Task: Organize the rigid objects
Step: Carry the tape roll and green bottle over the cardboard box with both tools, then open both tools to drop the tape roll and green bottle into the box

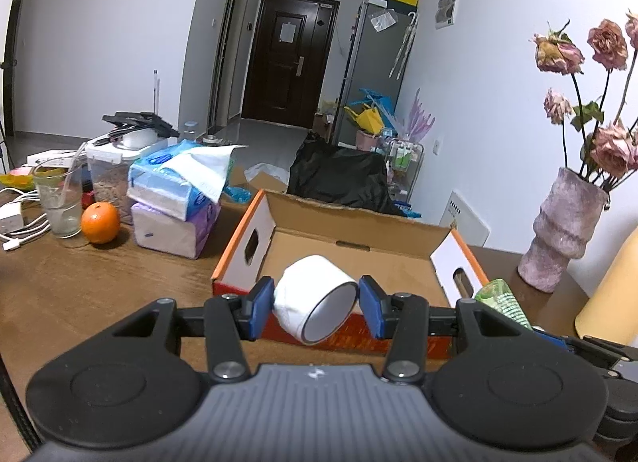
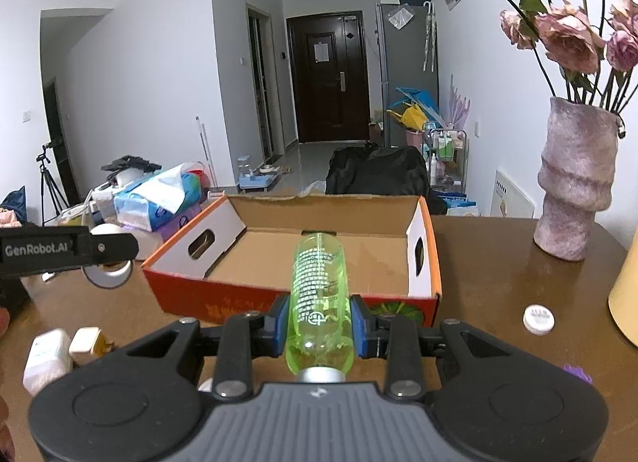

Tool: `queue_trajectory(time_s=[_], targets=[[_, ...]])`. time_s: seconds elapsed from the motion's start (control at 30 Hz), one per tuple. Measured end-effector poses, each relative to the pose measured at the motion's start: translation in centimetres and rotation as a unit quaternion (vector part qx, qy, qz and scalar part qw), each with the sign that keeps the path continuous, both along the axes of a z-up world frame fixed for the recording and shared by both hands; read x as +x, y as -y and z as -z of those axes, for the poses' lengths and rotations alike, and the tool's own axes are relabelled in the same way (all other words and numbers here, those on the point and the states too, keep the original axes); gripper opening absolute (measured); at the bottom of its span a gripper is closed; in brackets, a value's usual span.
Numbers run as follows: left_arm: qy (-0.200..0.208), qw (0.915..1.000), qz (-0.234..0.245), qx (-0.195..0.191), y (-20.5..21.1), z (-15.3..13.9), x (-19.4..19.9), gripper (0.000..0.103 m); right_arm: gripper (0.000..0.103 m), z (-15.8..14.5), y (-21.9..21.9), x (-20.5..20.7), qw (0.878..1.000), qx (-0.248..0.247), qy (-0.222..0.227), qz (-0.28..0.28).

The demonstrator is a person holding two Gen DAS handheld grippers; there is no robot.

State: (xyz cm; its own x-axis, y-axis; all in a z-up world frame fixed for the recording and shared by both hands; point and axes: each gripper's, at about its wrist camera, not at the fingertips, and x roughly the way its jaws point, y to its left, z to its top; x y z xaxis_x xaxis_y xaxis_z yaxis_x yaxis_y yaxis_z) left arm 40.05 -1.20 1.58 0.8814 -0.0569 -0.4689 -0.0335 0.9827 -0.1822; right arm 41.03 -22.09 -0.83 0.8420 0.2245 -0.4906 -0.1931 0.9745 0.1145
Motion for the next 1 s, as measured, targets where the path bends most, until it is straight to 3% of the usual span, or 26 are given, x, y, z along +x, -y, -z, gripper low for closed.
queue_trajectory(time_s=[0.4,1.0], targets=[[0.003,0.9999,-0.01,-0.001,0.9,0.5,5.1,0.048,0.03,0.0,-0.4,6.1,1.0,0.009,-0.006,0.002],[-0.013,0.9989,-0.038,0.022,2.8,3.0,13.0,0.048,0.03,3.3,2.0,14.8,0.994,0.1,-0.044,0.025]])
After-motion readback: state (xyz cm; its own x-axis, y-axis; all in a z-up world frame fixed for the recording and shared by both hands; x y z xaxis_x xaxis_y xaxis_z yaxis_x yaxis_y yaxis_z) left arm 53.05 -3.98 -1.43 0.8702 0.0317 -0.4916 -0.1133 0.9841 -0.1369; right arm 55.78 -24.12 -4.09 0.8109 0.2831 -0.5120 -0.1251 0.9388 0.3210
